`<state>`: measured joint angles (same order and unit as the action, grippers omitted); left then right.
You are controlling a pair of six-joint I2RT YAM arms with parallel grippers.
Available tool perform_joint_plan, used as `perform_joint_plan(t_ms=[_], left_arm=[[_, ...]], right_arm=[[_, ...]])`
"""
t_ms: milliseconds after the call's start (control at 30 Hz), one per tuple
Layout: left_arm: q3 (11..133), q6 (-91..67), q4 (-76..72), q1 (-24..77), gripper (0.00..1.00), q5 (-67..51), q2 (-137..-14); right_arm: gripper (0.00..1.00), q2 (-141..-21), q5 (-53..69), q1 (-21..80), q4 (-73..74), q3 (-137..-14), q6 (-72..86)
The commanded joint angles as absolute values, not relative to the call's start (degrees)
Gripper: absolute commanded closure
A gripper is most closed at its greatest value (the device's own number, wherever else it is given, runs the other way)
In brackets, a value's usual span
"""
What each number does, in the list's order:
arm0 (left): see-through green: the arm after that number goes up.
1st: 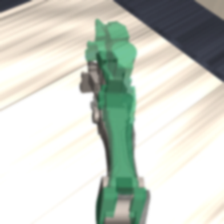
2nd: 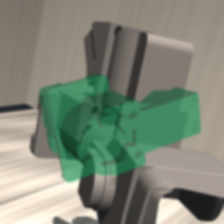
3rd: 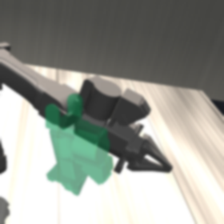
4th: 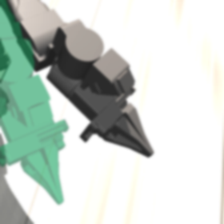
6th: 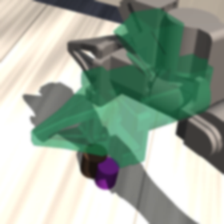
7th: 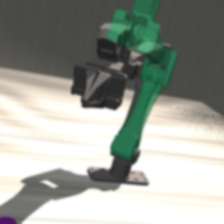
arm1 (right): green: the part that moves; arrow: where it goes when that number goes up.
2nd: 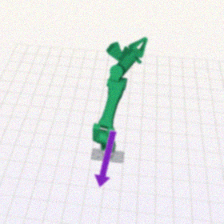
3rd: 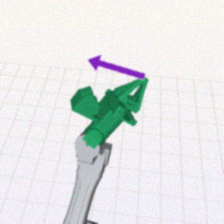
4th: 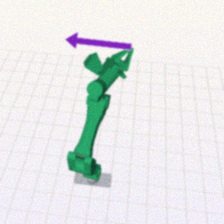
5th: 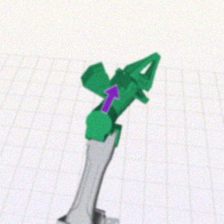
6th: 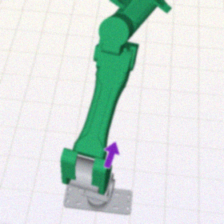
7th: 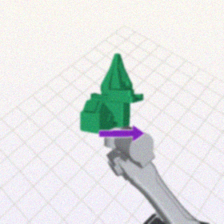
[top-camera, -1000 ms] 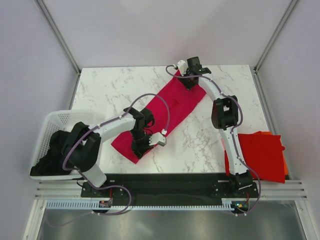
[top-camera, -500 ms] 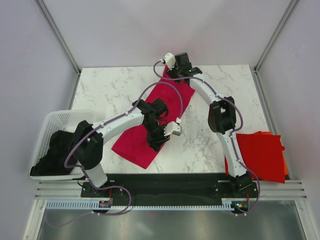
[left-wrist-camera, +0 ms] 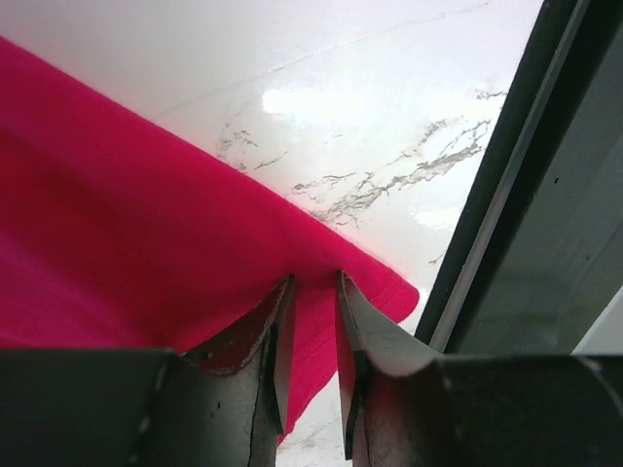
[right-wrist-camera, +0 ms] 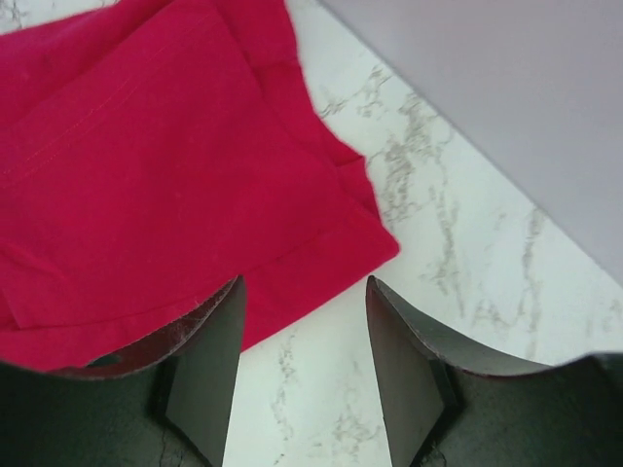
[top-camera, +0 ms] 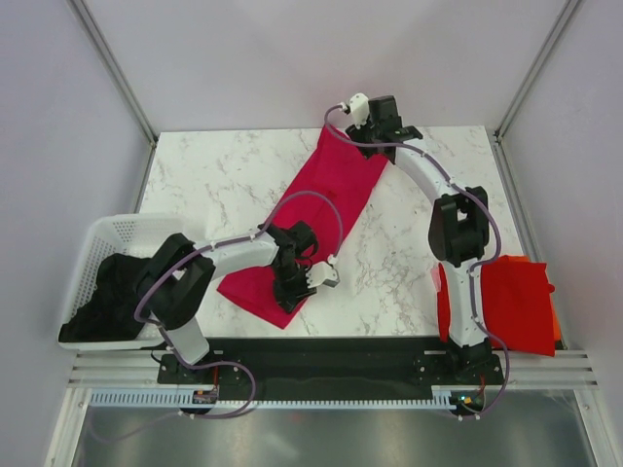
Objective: Fold and stack the t-shirts
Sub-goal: Fold the tshirt
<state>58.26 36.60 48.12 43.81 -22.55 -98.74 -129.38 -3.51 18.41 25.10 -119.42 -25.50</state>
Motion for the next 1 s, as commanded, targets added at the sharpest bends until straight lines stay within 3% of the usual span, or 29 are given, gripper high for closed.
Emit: perform_joint_plan(t_ms=[0,533,967], left_arm=[[55.4,34.0,42.9,43.5,0.7,-21.1,-98.1],[59.1,30.9,39.9,48.2,0.7,-27.1,-107.0],[77.8,28.7,44.5,57.0,0.7,-33.5,-118.9]], right_arm=[[0.4,-132.1,-1.2,18.2,26.2,-119.4,-22.7],[0.42,-141.1,-0.7,17.2,29.0,-120.7,-26.7],[0.39,-152.3,2.5,17.3,29.8,-137.3,-28.6]])
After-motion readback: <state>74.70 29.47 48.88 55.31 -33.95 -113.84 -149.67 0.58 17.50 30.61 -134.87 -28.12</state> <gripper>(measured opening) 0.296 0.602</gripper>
